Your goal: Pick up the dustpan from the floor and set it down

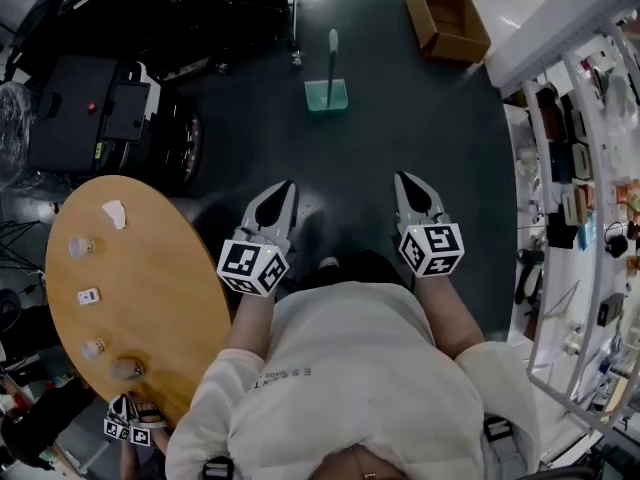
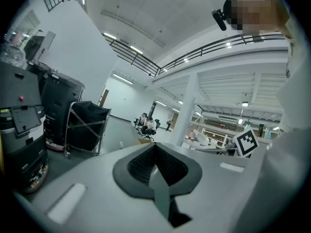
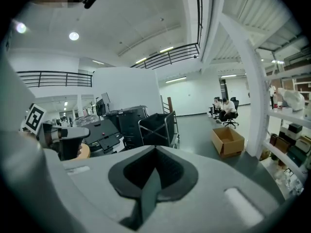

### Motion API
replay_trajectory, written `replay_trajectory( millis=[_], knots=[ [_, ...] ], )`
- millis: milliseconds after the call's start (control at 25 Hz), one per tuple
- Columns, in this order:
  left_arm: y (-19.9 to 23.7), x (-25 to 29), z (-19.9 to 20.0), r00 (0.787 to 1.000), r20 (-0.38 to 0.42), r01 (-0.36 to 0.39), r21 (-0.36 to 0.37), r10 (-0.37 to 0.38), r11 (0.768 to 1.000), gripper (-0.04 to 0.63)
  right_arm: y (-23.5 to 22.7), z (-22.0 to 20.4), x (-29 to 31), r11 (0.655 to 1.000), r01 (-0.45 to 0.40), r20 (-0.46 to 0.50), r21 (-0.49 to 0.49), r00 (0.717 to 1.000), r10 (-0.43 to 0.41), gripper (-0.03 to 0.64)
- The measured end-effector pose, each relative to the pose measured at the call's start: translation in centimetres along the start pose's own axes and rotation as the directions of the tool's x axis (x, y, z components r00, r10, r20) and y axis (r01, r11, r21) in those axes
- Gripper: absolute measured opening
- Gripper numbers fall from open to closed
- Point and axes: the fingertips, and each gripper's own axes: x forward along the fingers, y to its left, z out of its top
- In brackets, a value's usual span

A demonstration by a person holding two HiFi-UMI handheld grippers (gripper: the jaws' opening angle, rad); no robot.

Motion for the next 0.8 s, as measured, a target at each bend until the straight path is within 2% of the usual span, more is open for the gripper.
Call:
replay_trajectory(
  millis=[160,440,600,800],
  knots=[
    [-2.6,-0.6,-0.5,0.999,-0.007,0.047,0.029,-0.047,0.998,0.017,0.6,-0.7,-1.5,1.0,-0.018,-0.009,-0.018,1.0,0.018,-0.009],
    [-4.7,-0.8,-0.5,0.998,-0.004,0.066,0.032,-0.066,0.997,0.017,0.7,-0.5,-3.5,0.999,-0.035,-0.016,-0.039,0.999,0.034,-0.009],
    [-5.5,-0.6,-0.7,0.997,-0.009,0.073,0.036,-0.073,0.997,0.017,0.5,-0.7,-4.1,0.999,-0.039,-0.039,0.017,0.998,0.04,-0.009],
    [-5.5,-0.4,-0.7,0.997,-0.013,0.077,0.042,-0.077,0.996,0.017,0.9,0.0,-4.1,0.999,-0.035,-0.02,-0.02,0.999,0.035,-0.009]
  ],
)
